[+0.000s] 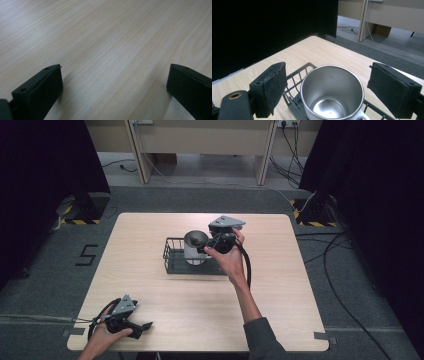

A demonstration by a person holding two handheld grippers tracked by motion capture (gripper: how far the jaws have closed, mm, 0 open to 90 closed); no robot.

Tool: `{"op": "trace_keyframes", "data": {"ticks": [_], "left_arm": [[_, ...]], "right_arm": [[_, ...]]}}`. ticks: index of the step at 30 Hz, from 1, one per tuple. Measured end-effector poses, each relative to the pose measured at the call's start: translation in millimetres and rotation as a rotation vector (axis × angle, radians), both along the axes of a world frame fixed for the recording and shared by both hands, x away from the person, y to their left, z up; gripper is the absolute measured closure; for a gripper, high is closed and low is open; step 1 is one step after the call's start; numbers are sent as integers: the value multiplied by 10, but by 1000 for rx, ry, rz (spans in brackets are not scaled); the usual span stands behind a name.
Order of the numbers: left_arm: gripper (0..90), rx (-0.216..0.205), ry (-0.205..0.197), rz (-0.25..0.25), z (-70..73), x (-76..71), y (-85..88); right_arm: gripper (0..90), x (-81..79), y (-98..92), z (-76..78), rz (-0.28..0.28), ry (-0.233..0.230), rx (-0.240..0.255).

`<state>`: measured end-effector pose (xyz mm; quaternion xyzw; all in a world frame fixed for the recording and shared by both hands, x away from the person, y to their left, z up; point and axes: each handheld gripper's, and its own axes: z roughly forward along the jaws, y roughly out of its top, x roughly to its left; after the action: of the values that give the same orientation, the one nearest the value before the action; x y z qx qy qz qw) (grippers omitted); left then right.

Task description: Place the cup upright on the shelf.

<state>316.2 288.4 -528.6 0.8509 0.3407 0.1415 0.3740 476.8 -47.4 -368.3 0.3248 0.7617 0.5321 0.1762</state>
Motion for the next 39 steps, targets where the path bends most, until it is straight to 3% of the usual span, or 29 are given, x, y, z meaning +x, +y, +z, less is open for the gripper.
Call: {"op": "trace_keyframes", "data": {"ticks": [39], "left_arm": [[0, 2, 0, -1, 0, 0, 0]], "right_arm": [[151, -380, -269, -43, 37, -26, 3]]}}
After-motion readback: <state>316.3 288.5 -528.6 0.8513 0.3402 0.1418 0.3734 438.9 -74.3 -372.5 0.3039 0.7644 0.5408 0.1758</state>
